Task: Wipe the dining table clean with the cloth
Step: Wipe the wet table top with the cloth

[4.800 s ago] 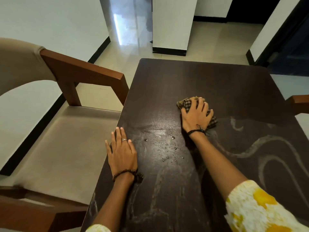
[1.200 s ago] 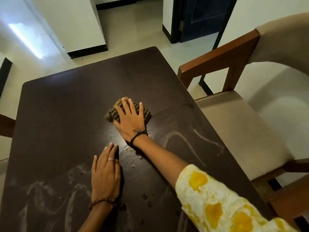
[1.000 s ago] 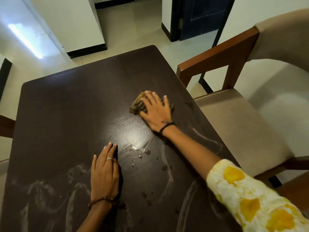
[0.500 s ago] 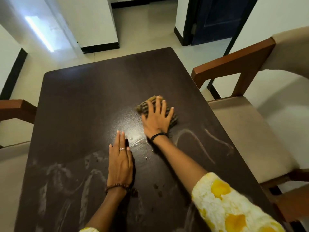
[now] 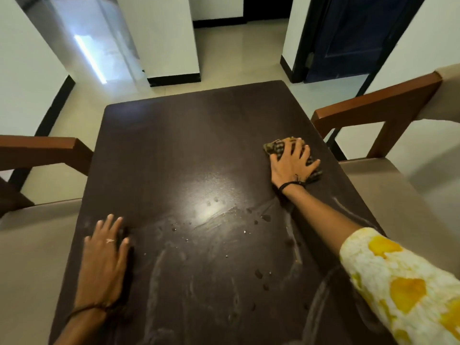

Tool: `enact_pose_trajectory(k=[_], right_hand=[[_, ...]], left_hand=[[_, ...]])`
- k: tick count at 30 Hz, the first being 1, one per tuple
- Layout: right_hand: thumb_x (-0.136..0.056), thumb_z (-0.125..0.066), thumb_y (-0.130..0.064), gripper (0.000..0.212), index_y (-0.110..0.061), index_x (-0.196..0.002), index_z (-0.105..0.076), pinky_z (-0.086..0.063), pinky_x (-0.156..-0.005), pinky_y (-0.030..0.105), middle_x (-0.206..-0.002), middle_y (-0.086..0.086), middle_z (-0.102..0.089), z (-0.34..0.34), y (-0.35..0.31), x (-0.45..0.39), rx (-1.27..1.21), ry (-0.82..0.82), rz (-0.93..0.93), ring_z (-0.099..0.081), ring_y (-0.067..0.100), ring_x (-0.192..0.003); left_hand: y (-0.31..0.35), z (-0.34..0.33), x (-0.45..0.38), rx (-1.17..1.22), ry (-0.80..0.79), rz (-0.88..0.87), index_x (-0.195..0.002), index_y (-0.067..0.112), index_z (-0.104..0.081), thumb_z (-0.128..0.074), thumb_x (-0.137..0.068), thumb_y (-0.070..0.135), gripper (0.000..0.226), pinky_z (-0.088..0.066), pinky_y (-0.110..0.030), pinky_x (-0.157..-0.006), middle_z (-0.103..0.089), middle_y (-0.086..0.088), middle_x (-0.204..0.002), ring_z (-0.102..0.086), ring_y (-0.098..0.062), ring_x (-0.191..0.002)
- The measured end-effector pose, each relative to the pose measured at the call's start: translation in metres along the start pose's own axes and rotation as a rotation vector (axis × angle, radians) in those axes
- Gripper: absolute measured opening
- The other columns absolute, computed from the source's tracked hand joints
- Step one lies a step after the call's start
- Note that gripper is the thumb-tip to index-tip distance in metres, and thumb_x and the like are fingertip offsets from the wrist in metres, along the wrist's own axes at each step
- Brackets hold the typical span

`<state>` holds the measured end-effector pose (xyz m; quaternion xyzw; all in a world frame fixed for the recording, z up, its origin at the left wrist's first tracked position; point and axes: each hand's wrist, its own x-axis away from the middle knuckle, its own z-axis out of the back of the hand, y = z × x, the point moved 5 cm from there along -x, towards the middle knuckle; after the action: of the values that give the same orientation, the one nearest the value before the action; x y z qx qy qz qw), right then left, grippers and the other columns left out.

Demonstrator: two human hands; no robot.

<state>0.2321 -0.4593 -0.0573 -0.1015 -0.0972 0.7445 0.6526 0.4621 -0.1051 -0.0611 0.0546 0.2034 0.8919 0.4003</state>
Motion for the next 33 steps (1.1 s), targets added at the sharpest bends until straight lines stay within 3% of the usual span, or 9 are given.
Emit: enact_pose_trajectory(k=[3,6,12,17,20,25,28,33], right_hand=[[-0.094,-0.042,-0.040,0.055,-0.023,-0.145,-0.027,-0.009,-0.108,0.061,-0.156,0.011,-0.013,-0.009,-0.039,0.009,-0.020,-0.007,-0.055,-0.009,0.031,-0.142],[-0.093,-0.042,-0.038,0.055,-0.023,-0.144,-0.029,-0.009,-0.108,0.060,-0.155,0.013,-0.012,-0.024,-0.100,0.029,-0.058,-0.026,0.046,-0.010,0.031,-0.141],[-0.090,-0.044,-0.036,0.053,-0.024,-0.141,-0.034,-0.011,-0.107,0.059,-0.155,0.015,-0.014,-0.059,-0.216,0.131,-0.079,-0.120,0.456,-0.014,0.030,-0.141],[-0.088,-0.046,-0.038,0.051,-0.026,-0.137,-0.038,-0.014,-0.107,0.050,-0.155,0.009,-0.015,-0.059,-0.211,0.165,-0.071,-0.162,0.757,-0.020,0.027,-0.137],[-0.087,-0.047,-0.039,0.047,-0.026,-0.133,-0.043,-0.021,-0.099,0.044,-0.155,0.006,-0.016,-0.047,-0.166,0.122,-0.036,-0.090,0.618,-0.027,0.030,-0.130],[-0.087,-0.053,-0.036,0.049,-0.017,-0.131,-0.045,-0.023,-0.098,0.049,-0.151,0.012,-0.026,-0.022,-0.087,0.075,0.010,0.079,0.206,-0.031,0.037,-0.125],[-0.087,-0.056,-0.031,0.050,-0.009,-0.130,-0.044,-0.023,-0.096,0.053,-0.148,0.020,-0.028,-0.029,-0.104,0.088,0.020,0.093,0.160,-0.032,0.040,-0.123],[-0.075,-0.066,-0.029,0.050,-0.008,-0.119,-0.056,-0.035,-0.089,0.052,-0.135,0.024,-0.046,-0.055,-0.191,0.118,-0.036,0.050,0.291,-0.047,0.041,-0.113]], left_hand=[[-0.046,0.006,0.011,-0.073,0.038,0.141,-0.136,0.007,-0.038,-0.038,-0.096,0.023,0.043,-0.015,-0.056,-0.108,-0.031,-0.016,-0.146,-0.022,-0.034,-0.135],[-0.057,0.003,0.019,-0.034,0.074,0.176,-0.135,0.006,-0.041,-0.039,-0.095,0.017,0.042,-0.022,-0.055,-0.107,-0.035,-0.016,-0.144,-0.028,-0.034,-0.133],[-0.052,0.007,0.019,0.022,0.109,0.175,-0.133,0.006,-0.043,-0.041,-0.095,0.011,0.039,-0.022,-0.049,-0.108,-0.037,-0.014,-0.143,-0.031,-0.031,-0.132],[-0.049,0.008,0.022,0.058,0.125,0.157,-0.133,0.008,-0.043,-0.034,-0.094,0.023,0.043,-0.021,-0.046,-0.109,-0.038,-0.012,-0.143,-0.031,-0.029,-0.132],[-0.051,0.007,0.022,0.070,0.130,0.150,-0.133,0.009,-0.044,-0.030,-0.091,0.027,0.048,-0.019,-0.043,-0.109,-0.038,-0.011,-0.143,-0.032,-0.028,-0.132],[-0.052,0.004,0.019,0.062,0.151,0.164,-0.133,0.008,-0.044,-0.040,-0.096,0.014,0.038,-0.021,-0.046,-0.110,-0.040,-0.011,-0.142,-0.033,-0.029,-0.132],[-0.051,0.003,0.017,0.021,0.167,0.146,-0.132,0.007,-0.045,-0.036,-0.092,0.017,0.042,-0.025,-0.049,-0.107,-0.042,-0.012,-0.140,-0.036,-0.029,-0.130],[-0.047,0.003,0.018,-0.005,0.171,0.126,-0.133,0.009,-0.044,-0.024,-0.091,0.025,0.049,-0.023,-0.046,-0.106,-0.043,-0.011,-0.139,-0.032,-0.022,-0.130]])
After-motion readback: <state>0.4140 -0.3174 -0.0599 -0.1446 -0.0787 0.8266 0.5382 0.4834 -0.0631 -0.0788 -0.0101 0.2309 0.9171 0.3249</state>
